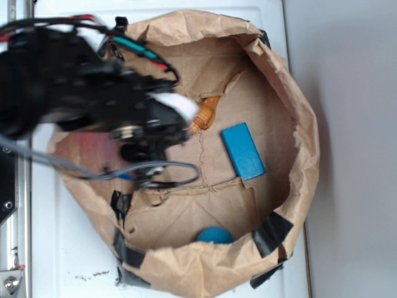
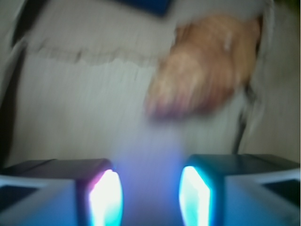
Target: Grab the shell.
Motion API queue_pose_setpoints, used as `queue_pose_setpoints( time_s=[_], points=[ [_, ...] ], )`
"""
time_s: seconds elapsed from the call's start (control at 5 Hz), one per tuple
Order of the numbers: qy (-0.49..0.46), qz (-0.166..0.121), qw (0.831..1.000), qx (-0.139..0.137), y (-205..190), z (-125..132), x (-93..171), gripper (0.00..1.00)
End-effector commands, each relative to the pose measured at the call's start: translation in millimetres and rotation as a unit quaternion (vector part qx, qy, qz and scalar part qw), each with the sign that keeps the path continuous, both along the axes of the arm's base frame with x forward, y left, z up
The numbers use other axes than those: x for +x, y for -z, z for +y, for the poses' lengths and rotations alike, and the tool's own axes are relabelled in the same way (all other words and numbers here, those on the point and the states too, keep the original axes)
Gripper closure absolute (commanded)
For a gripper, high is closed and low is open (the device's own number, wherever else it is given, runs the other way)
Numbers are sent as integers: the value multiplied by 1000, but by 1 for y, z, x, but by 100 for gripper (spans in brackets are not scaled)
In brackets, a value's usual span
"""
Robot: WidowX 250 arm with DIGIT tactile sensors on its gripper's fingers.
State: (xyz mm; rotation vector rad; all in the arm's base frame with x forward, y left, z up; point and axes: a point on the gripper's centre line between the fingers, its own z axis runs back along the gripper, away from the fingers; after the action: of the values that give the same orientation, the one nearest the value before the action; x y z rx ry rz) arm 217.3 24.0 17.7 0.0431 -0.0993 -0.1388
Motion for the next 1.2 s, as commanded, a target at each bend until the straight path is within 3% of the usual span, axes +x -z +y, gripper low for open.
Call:
queue_pose_setpoints(
  time_s=[0.0,0.2,0.4,0.6,1.0],
  points=[
    [-2,-65,998,-22,-66,46,51,100],
    [-18,-67,997,-40,-85,67,66,0],
    [-34,-62,995,-72,-96,82,76,0],
    [-22,-44,995,-87,-97,84,75,0],
    [2,54,994,-99,-80,61,63,0]
  ],
)
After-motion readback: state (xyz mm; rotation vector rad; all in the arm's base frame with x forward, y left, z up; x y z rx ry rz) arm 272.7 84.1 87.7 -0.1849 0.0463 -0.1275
